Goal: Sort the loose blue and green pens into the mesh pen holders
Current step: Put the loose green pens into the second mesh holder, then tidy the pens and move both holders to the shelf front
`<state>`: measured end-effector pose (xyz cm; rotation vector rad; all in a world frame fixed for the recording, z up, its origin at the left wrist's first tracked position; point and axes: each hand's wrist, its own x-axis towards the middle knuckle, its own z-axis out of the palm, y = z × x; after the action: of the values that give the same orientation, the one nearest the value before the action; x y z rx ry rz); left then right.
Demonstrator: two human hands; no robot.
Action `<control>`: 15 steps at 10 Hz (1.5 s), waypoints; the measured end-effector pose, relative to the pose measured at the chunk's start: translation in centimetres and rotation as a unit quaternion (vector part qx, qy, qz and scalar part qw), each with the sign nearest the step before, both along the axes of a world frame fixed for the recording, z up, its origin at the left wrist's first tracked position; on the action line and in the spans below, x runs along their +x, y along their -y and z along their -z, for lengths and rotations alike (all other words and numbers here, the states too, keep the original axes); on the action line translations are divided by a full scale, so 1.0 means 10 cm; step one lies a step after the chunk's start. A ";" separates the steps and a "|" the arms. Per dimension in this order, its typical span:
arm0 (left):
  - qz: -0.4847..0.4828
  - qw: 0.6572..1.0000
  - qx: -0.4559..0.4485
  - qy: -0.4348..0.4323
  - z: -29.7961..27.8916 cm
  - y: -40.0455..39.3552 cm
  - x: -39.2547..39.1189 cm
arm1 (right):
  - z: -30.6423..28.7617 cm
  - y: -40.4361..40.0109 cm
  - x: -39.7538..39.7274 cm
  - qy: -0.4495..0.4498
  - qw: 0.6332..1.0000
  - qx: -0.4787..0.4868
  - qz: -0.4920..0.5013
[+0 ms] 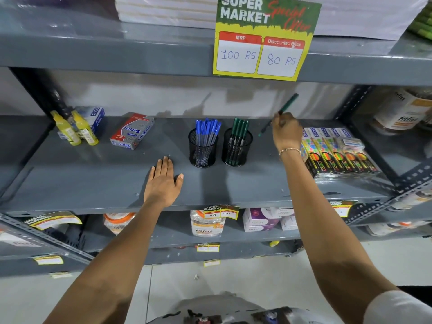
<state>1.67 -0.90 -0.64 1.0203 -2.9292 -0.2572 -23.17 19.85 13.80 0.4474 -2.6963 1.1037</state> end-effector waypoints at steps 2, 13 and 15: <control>0.001 1.000 0.006 -0.007 0.02 0.01 0.00 | 0.13 0.32 0.28 -0.022 0.991 0.124 -0.050; 0.005 1.000 -0.001 0.004 0.05 0.03 -0.01 | 0.16 0.48 0.59 0.065 0.994 0.042 -0.079; 0.005 1.000 0.018 -0.008 0.02 0.05 -0.02 | 0.13 0.69 0.65 0.075 0.987 0.012 -0.139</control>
<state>1.52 -1.41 -0.81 1.0037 -2.9265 -0.3184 -16.71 12.96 12.54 0.7948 -2.8425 1.2208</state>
